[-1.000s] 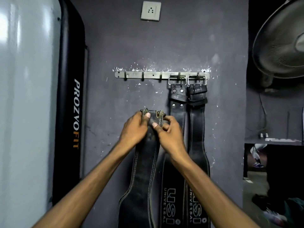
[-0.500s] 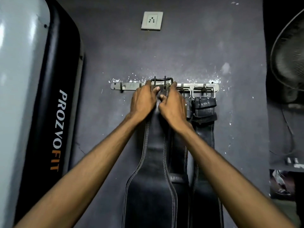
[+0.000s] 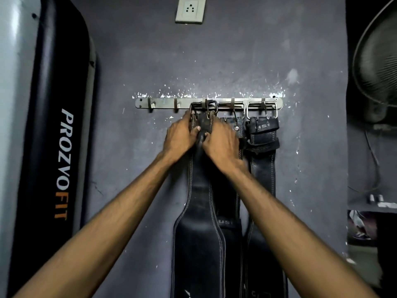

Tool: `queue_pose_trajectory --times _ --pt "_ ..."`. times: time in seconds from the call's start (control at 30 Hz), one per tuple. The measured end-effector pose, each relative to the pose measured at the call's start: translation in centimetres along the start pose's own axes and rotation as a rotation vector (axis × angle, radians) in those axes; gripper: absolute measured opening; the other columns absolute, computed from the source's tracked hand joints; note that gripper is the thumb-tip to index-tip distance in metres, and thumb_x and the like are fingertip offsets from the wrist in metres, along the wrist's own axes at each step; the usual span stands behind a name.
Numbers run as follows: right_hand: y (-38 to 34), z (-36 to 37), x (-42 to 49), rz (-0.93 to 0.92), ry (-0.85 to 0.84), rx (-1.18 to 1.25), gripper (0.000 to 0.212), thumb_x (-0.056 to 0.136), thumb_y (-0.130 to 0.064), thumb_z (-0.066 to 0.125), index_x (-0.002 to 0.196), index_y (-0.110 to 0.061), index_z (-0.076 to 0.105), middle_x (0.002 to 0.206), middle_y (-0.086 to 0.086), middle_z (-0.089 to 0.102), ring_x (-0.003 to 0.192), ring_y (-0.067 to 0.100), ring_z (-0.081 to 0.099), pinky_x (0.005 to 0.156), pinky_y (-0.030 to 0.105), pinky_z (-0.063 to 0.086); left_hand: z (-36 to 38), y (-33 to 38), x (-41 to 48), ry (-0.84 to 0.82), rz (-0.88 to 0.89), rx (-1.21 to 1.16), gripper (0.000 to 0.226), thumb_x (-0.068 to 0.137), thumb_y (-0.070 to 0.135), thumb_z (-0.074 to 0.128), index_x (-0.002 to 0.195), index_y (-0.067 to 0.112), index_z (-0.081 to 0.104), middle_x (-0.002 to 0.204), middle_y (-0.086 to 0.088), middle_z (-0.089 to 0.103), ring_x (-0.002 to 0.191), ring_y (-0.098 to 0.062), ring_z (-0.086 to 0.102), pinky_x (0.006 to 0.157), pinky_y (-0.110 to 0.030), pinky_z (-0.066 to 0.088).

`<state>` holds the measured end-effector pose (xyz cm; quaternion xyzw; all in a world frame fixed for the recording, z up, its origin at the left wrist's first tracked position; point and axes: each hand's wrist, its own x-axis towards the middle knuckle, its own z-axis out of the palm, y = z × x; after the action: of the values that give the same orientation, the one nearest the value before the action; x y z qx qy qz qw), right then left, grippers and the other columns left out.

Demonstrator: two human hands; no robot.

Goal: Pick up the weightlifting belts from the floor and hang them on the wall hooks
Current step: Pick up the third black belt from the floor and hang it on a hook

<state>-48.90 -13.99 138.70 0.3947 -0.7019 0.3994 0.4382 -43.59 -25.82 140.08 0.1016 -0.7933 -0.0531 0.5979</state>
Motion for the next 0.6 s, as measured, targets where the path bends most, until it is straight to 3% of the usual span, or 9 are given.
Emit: queue_pose_trajectory --times 0.13,0.27,0.33,0.43,0.6 --pt "-0.6 -0.4 -2.4 -0.017 -0.059 0.101 0.069 0.085 -0.005 0.062 0.15 -0.002 0.037 0.132 0.019 0.06 0.112 0.037 0.064 0.094 0.047 0.056 -1.8 -0.4 -2.7 -0.103 0.036 0.005 0.065 0.083 0.017 0.071 0.142 0.015 0.046 0.116 -0.014 0.071 0.104 -0.033 0.067 0.087 -0.035 0.05" --pt "-1.4 -1.1 -5.0 0.016 -0.072 0.137 0.076 0.084 0.004 0.06 0.155 -0.003 0.032 0.149 0.015 0.049 0.121 0.031 0.06 0.102 0.028 0.046 -3.4 -1.4 -5.4 -0.176 0.004 -0.003 0.068 0.081 0.02 0.074 0.143 0.02 0.044 0.117 -0.003 0.069 0.09 -0.024 0.07 0.089 -0.035 0.054" --pt "-1.7 -1.4 -6.6 0.043 -0.064 0.165 0.076 0.085 0.003 0.06 0.156 -0.005 0.033 0.151 0.014 0.048 0.125 0.03 0.059 0.105 0.025 0.042 -4.2 -2.0 -6.9 -0.203 -0.011 0.001 0.068 0.082 0.023 0.073 0.143 0.022 0.044 0.116 0.002 0.068 0.088 -0.023 0.069 0.089 -0.039 0.055" --pt "-2.4 -1.8 -9.5 0.097 -0.083 0.168 0.074 0.087 -0.003 0.064 0.155 -0.008 0.036 0.152 0.014 0.048 0.128 0.031 0.058 0.109 0.032 0.044 -5.8 -2.7 -9.7 -0.255 -0.007 -0.002 0.065 0.083 0.025 0.072 0.142 0.024 0.045 0.118 0.005 0.066 0.089 -0.023 0.068 0.088 -0.038 0.054" --pt "-3.0 -2.3 -15.6 0.148 -0.141 0.152 0.07 0.088 -0.01 0.066 0.153 -0.016 0.04 0.146 0.007 0.052 0.122 0.025 0.061 0.105 0.037 0.05 -7.8 -3.2 -15.8 -0.308 -0.048 -0.072 0.062 0.083 0.024 0.073 0.14 0.025 0.047 0.117 0.007 0.063 0.071 -0.012 0.066 0.083 -0.035 0.056"
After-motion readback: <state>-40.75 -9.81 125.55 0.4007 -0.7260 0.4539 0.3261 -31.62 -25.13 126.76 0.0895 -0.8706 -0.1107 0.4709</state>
